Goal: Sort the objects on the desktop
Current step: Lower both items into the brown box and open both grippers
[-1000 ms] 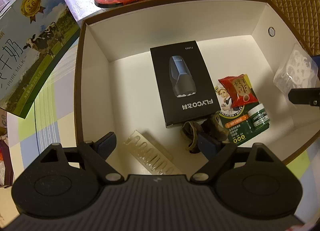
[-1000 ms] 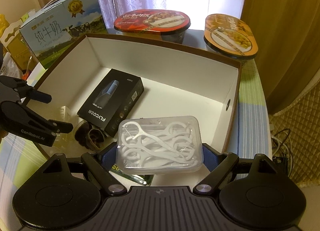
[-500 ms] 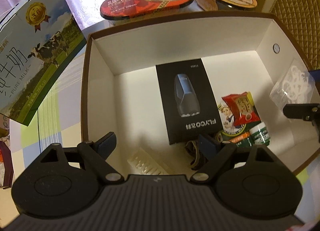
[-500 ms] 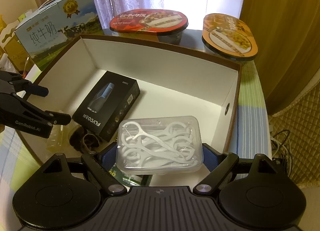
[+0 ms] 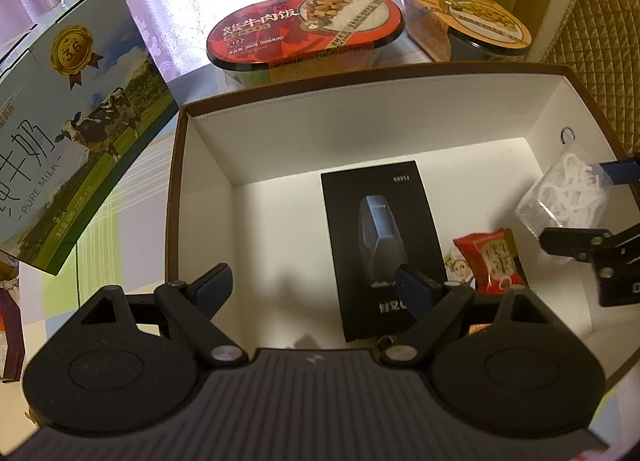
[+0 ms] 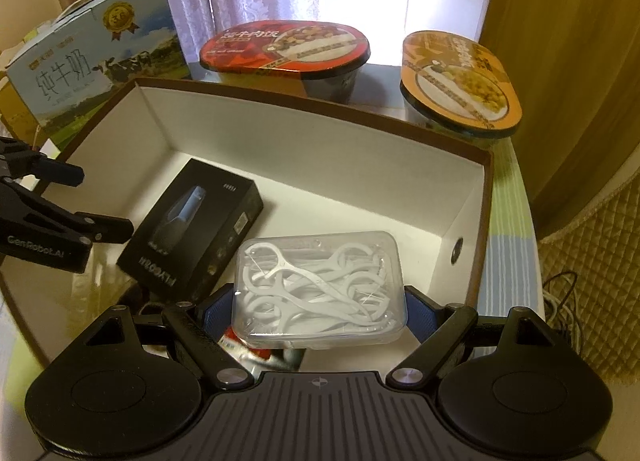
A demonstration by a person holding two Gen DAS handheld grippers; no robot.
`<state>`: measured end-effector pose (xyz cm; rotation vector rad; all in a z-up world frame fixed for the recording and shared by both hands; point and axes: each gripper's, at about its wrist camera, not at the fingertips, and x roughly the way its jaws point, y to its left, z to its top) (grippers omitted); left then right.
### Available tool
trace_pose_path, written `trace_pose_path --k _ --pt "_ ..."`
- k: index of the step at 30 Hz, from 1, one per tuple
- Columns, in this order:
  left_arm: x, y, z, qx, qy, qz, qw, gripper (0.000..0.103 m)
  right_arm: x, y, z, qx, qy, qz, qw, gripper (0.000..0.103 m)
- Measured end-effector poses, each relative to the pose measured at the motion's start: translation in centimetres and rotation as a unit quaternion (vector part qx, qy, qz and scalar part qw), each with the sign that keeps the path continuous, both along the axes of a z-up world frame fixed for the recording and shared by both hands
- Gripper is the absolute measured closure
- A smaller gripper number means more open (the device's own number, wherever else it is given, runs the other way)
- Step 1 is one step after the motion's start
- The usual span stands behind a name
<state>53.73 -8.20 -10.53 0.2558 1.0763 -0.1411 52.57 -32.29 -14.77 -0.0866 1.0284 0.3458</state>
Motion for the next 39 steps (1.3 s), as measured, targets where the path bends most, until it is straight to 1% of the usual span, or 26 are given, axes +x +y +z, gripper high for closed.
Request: trace_pose_path --k 3,5,7,11,14,21,28,31,39 --pt "0.4 0.0 -0.2 -0.002 0.000 0.004 1.0000 0.017 0.8 0.2 -0.5 -0.002 -0.014 -0.004 1.000 0.020" --pt "0.5 0.0 -0.3 -0.004 -0.001 0.006 1.0000 0.016 1.1 0.3 -0.5 0.000 -0.044 -0.007 0.999 0.020" --pt "0.5 0.2 -0.4 -0.008 -0.002 0.008 0.9999 0.015 1.5 0.1 -0.4 0.001 -0.062 -0.012 0.998 0.019" --pt "0.4 0.5 -0.5 -0.010 -0.003 0.009 0.9999 0.013 1.7 -0.6 0.2 0.024 -0.071 -0.015 0.997 0.013" --pt "0.2 0.8 -0.5 -0.010 -0.003 0.013 0.9999 0.012 1.3 -0.9 0.8 0.030 -0.069 -0.010 0.997 0.010" --pt "-0.6 1.1 -0.1 -0.012 -0.005 0.016 0.9998 0.010 -0.9 -1.6 1.5 0.039 -0.047 0.002 0.998 0.006" --pt "-3.0 0.4 1.4 -0.011 -0.020 0.004 0.9997 0.008 -3.7 -2.6 2.4 0.057 -0.036 -0.017 0.998 0.005" --pt "-4.1 0.2 2.0 -0.015 -0.024 0.000 0.9996 0.008 -4.8 -2.9 2.9 0.065 -0.037 -0.024 0.997 0.005" --pt "-7.0 0.0 3.9 -0.024 -0.033 0.000 0.9991 0.008 -7.1 -2.8 4.3 0.069 -0.046 -0.036 0.996 0.005"
